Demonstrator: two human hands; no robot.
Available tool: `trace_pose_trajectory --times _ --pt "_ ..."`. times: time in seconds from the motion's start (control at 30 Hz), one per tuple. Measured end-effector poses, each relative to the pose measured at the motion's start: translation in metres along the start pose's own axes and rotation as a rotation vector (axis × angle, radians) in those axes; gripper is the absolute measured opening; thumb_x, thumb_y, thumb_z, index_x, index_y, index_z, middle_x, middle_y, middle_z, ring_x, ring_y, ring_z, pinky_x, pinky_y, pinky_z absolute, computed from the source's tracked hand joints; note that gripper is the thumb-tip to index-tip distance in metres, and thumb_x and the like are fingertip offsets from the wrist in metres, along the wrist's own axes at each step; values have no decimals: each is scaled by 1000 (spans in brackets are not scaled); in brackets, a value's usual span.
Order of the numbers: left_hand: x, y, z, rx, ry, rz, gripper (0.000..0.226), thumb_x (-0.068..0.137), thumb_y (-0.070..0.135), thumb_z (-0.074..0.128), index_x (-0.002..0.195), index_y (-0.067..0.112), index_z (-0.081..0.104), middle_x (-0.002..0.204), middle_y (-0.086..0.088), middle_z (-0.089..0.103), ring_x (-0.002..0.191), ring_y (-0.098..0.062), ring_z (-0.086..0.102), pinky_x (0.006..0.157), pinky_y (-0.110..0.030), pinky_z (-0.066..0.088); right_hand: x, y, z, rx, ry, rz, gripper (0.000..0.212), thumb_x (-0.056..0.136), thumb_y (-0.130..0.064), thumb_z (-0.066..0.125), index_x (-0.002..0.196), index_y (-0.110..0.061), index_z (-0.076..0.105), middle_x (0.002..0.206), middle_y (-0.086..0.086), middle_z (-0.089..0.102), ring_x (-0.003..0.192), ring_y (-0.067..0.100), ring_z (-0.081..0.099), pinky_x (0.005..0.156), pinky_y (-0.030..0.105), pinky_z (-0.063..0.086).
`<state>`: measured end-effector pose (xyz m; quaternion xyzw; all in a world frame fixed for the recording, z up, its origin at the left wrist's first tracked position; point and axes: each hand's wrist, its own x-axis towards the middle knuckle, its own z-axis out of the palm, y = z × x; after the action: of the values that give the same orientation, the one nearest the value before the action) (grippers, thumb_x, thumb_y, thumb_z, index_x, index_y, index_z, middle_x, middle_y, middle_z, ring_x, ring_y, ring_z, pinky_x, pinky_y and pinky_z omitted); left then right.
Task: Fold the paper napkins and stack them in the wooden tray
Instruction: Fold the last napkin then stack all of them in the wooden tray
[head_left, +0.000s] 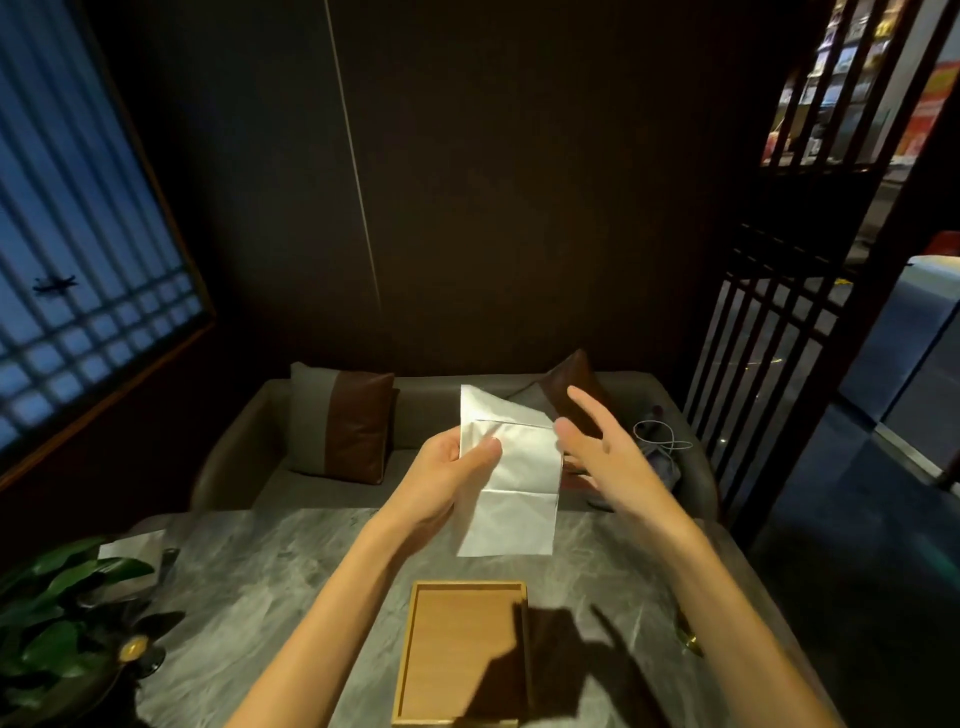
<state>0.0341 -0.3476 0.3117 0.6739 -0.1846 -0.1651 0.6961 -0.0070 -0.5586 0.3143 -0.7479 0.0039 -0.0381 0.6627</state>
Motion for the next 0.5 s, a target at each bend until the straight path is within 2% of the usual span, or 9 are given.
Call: trace_pose_trajectory --times 0.1,0.17,0.2,0.27,0.37,0.43,0.5 --pt "-3 2 8 104 45 57 25 96 45 57 109 30 72 97 12 77 89 -4 73 68 -15 55 1 11 6 56 97 -133 63 93 -19 68 147 -36 40 81 4 67 77 7 65 79 18 55" --pt "-3 0 11 139 156 112 24 98 42 56 107 28 73 97 5 76 91 -13 73 73 -24 57 1 10 6 76 115 -171 58 93 -11 67 139 -40 48 75 1 63 75 13 62 78 21 54" --pt "-2 0 11 154 212 161 21 100 35 57 107 25 73 97 0 76 90 -17 73 74 -26 56 1 9 6 79 104 -186 55 93 -9 67 133 -43 51 76 2 64 76 16 61 78 23 54" --pt "-1 1 8 192 287 243 13 101 25 59 105 27 71 95 -1 75 87 -19 71 70 -22 56 0 7 5 57 97 -211 47 93 -10 67 126 -43 58 88 9 68 79 24 63 82 27 56" --pt "0 6 9 177 308 275 21 98 20 64 109 36 56 92 19 76 81 -5 75 63 -14 57 0 5 4 -3 162 -240 33 94 -10 67 122 -28 67 103 10 73 96 23 71 92 40 59" --pt "1 7 10 187 344 278 34 95 18 68 115 36 47 90 27 74 81 -1 74 64 -14 57 1 4 2 -22 185 -241 30 93 -10 67 120 -22 69 105 8 74 100 20 71 93 40 59" --pt "2 6 9 308 359 319 42 94 18 70 124 34 45 93 38 69 85 7 71 70 -13 57 0 4 1 -52 190 -244 26 93 -11 68 116 -24 70 105 2 75 100 15 71 91 35 59"
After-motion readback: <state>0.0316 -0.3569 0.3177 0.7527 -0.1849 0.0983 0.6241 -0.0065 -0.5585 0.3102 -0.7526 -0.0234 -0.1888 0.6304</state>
